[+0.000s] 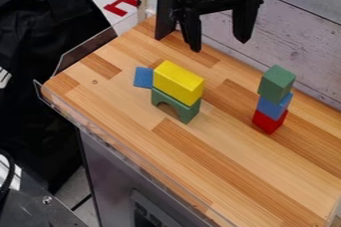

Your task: Took the green cube and put it on the table

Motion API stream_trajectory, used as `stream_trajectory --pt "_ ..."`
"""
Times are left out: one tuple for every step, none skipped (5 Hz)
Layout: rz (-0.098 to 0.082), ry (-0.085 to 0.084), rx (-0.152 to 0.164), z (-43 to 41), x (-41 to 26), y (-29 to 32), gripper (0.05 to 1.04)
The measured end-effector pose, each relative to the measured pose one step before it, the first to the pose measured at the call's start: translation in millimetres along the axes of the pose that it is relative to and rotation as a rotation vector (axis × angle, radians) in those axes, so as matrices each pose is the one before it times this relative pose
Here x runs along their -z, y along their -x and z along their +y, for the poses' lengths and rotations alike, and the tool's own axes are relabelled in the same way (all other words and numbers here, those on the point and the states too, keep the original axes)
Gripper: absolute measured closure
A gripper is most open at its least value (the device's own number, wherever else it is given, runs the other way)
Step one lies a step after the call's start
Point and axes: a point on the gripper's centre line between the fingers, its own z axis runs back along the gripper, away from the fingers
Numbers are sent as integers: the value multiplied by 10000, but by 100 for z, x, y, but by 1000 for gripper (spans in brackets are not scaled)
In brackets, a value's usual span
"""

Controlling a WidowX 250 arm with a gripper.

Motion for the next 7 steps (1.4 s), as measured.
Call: stream_trajectory --pt "213 -258 -51 237 926 51 83" --pt "73 425 -422 -1124 167 728 83" --pt "-165 471 -218 -735 -687 1449 83" --pt "-440 87 -1108 -120 -88 846 83" --pt "-565 -394 -662 -686 102 1392 83" --pt "-516 -187 -217 -600 361 622 83" --pt "-5 264 59 -799 619 620 83"
